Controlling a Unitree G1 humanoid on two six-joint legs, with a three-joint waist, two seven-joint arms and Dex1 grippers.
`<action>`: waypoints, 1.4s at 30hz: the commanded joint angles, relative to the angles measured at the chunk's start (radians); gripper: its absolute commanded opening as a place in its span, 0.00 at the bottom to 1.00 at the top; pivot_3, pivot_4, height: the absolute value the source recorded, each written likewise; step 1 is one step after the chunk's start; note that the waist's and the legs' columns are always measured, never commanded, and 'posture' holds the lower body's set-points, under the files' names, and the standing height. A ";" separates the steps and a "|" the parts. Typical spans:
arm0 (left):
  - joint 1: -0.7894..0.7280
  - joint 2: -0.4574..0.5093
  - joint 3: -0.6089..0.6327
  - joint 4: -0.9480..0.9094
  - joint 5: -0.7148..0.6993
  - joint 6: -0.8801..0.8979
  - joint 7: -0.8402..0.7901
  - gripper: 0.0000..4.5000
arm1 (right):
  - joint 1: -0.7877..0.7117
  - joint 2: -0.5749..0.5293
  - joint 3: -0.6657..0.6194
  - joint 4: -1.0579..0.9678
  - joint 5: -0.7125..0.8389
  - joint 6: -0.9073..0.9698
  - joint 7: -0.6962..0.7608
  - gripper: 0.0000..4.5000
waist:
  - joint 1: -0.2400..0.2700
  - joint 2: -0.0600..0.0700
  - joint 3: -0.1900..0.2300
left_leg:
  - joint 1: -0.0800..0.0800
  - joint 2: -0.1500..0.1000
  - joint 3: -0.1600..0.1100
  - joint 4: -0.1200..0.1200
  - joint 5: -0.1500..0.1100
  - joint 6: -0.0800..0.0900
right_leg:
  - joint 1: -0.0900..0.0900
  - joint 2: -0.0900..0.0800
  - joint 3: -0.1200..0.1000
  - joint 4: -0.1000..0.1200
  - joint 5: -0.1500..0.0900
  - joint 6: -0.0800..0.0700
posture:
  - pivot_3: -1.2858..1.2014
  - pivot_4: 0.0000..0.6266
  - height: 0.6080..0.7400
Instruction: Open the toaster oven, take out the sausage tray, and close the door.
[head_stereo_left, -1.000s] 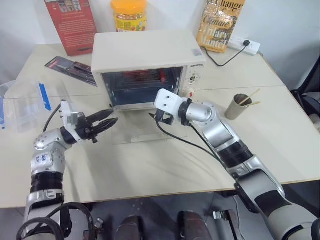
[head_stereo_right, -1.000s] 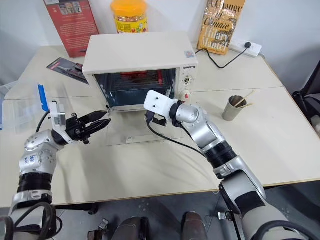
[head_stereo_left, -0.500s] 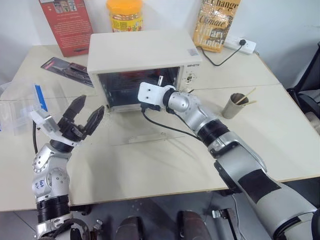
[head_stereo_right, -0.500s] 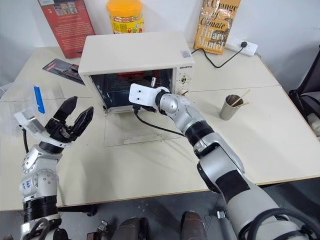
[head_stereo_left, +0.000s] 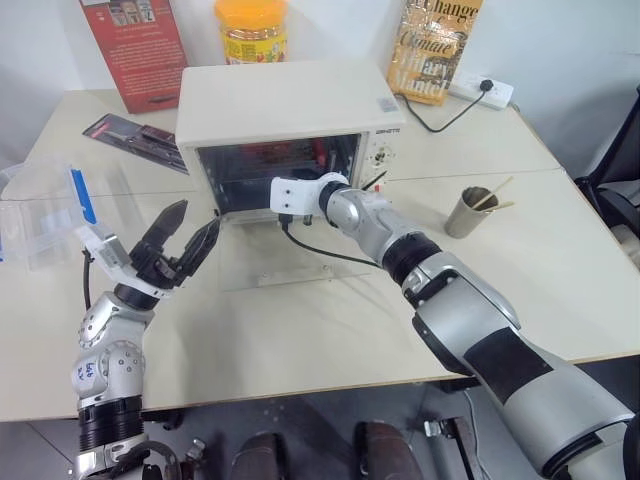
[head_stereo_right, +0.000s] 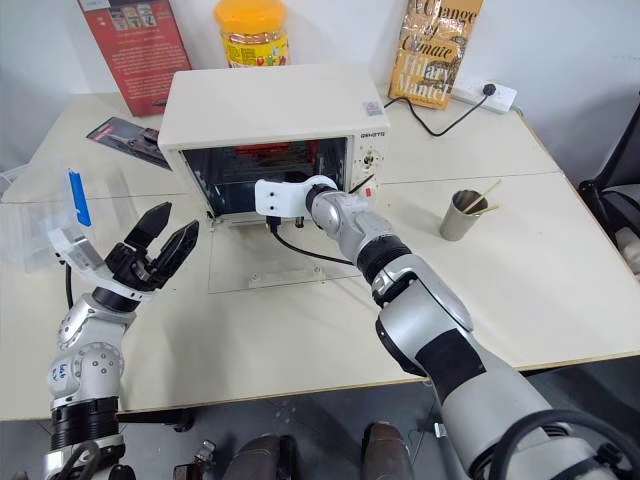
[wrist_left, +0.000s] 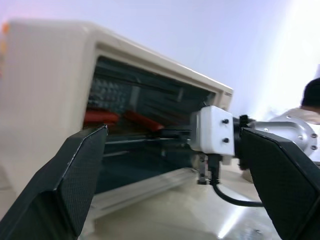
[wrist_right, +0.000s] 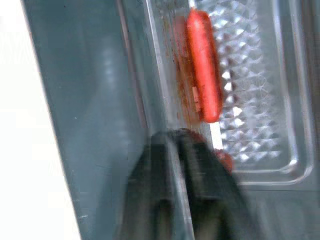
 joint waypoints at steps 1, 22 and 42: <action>-0.040 0.021 -0.012 -0.017 -0.025 0.019 -0.023 1.00 | -0.015 -0.006 0.014 -0.063 -0.029 -0.027 -0.033 0.00 | 0.000 0.000 0.000 | 0.000 0.000 0.000 0.000 0.000 0.000 | 0.000 0.000 0.000 0.000 0.000 0.000 | 0.52 0.24 1.00; -0.252 0.023 -0.038 0.207 0.037 -0.028 -0.066 1.00 | 0.280 -0.149 0.005 -0.686 -0.089 0.099 0.176 0.00 | -0.002 0.000 0.000 | 0.000 0.000 0.000 -0.002 0.000 0.000 | -0.001 0.000 -0.001 -0.001 0.000 0.000 | 0.52 0.24 1.00; -0.243 0.069 -0.034 0.220 0.048 -0.009 -0.090 1.00 | 0.206 -0.107 0.023 -0.469 -0.145 0.114 0.130 0.81 | 0.000 0.000 0.000 | 0.000 0.000 0.000 0.000 0.000 0.000 | 0.000 0.000 -0.001 0.000 0.000 0.000 | 0.52 0.24 1.00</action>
